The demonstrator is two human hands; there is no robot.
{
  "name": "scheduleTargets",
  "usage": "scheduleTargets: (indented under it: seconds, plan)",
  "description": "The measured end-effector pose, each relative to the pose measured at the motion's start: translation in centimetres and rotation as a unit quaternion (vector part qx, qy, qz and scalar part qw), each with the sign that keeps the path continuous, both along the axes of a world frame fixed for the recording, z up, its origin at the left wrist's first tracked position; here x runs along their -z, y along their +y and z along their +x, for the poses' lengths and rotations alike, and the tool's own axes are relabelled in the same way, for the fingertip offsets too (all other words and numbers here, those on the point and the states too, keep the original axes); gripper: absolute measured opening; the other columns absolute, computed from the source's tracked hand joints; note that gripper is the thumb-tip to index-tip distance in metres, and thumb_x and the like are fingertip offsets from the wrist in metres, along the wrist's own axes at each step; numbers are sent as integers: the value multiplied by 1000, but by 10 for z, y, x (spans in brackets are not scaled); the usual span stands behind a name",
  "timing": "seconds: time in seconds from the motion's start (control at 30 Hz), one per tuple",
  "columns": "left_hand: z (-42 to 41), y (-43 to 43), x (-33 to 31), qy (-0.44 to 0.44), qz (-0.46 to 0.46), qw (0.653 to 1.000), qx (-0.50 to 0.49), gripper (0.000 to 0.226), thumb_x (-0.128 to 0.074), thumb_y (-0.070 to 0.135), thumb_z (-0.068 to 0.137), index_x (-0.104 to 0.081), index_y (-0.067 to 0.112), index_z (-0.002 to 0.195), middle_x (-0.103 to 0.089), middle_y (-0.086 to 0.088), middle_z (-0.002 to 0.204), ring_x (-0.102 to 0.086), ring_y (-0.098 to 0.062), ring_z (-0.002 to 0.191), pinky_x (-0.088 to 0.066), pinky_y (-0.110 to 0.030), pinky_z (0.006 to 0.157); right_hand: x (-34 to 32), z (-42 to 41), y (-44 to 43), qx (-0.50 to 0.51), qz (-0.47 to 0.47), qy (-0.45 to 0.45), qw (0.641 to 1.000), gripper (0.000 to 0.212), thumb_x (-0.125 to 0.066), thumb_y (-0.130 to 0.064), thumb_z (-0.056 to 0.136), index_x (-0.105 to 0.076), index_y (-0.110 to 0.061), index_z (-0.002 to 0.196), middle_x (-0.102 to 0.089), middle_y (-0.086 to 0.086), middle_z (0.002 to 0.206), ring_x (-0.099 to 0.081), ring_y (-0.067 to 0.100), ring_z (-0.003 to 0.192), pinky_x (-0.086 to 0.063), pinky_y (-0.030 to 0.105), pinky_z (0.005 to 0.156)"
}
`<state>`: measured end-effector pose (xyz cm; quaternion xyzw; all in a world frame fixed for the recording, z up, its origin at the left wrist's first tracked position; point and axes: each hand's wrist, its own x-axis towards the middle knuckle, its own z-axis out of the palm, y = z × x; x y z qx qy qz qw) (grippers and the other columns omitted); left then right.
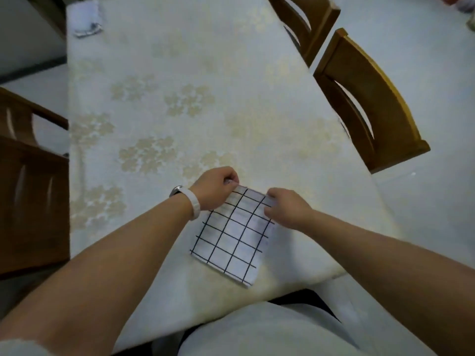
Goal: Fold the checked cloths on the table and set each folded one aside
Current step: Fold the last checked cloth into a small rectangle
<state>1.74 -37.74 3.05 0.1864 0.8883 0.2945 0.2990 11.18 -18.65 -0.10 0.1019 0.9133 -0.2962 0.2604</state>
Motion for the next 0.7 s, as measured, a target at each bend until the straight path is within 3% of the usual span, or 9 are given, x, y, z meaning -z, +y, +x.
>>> scheduleTargets:
  seconds: [0.13,0.3,0.4,0.47,0.57,0.7]
  plan:
    - [-3,-39,-9,27,-9,998,-58,12,-52,19,95,-60,23,88,-61,4,85,-56,-14,75,-44,-24,62,-16,-31,-10,-31,11,7,999,4,-54,-19,86,-57,-17,84,-56,2,82,-55,25,81,-39,30,62]
    - [2,-76,-13,123,-73,989,-39,13,-50,19,97,-63,20,98,-63,3,97,-57,-18,87,-49,-33,77,-33,-44,-34,-91,47,71,992,9,-51,-19,89,-59,-15,86,-59,4,85,-56,25,78,-39,31,60]
    - [10,-95,-13,228,-89,969,31,15,-53,18,96,-67,18,102,-65,0,94,-59,-22,84,-49,-34,73,-42,-33,-45,-160,78,155,972,12,-48,-20,92,-58,-15,87,-58,3,88,-55,25,80,-43,33,63]
    - [21,-108,-10,287,-83,950,95,11,-58,13,91,-69,16,92,-67,-2,85,-59,-24,75,-49,-35,65,-39,-20,-49,-209,87,204,952,13,-48,-21,91,-60,-15,88,-59,4,89,-55,27,80,-45,34,64]
    - [44,-123,-2,324,-71,932,146,12,-56,14,85,-67,15,78,-62,-3,73,-54,-25,61,-45,-36,53,-25,5,-51,-286,87,255,920,13,-50,-18,85,-61,-12,82,-59,7,79,-55,30,69,-45,34,56]
    - [79,-137,20,330,-51,926,175,11,-56,16,82,-63,14,74,-60,-3,76,-51,-24,62,-36,-31,55,2,42,-47,-341,71,285,893,8,-50,-17,75,-57,-12,74,-53,6,72,-48,26,60,-39,33,47]
